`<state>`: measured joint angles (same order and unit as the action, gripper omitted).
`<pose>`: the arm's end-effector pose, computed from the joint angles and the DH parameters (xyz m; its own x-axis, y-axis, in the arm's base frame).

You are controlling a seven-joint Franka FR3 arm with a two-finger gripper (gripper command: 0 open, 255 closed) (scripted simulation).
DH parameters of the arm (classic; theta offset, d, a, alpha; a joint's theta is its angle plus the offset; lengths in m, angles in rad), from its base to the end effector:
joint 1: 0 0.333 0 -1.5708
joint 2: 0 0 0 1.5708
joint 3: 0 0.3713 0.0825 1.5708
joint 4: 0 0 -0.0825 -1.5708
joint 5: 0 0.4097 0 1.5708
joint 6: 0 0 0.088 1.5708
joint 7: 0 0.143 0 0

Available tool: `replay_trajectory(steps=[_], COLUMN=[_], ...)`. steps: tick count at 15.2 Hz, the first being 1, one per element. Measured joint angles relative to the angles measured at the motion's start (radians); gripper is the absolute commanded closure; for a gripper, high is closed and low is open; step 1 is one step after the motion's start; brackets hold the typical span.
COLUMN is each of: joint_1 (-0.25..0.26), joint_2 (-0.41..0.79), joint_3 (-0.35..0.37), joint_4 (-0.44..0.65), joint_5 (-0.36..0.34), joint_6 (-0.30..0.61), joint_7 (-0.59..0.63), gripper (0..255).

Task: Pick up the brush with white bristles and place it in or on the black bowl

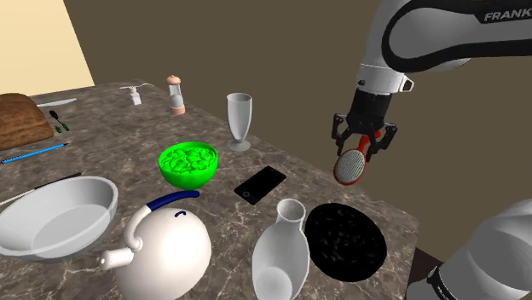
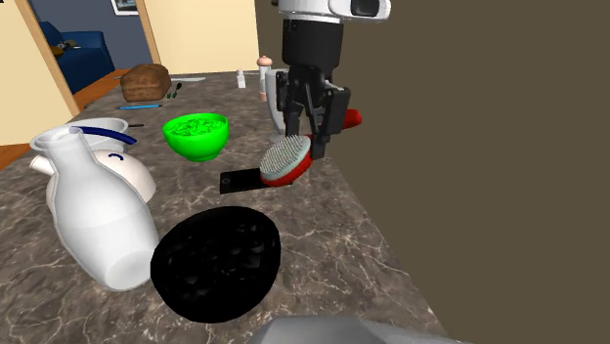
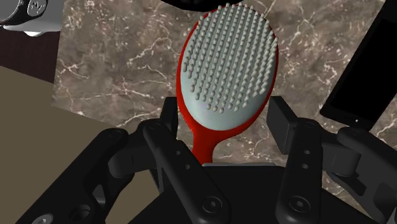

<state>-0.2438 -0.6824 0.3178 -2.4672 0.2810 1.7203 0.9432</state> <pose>0.3316 0.0728 0.5045 0.5361 -0.8369 -0.1105 -0.8403 -0.5415 0.0249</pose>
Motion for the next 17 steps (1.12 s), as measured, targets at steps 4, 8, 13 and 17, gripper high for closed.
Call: replay_trajectory(steps=[4,8,13,17], joint_1=[0.056,0.113,0.169,0.176], joint_2=[-0.092,-0.163,-0.22,-0.222], joint_3=[0.052,0.111,0.18,0.203], joint_4=[-0.04,-0.048,-0.067,-0.113], joint_5=[0.062,0.127,0.2,0.222], joint_6=[-0.038,-0.082,-0.097,-0.052], joint_7=[0.077,0.165,0.251,0.249], gripper=[255,255,255,255])
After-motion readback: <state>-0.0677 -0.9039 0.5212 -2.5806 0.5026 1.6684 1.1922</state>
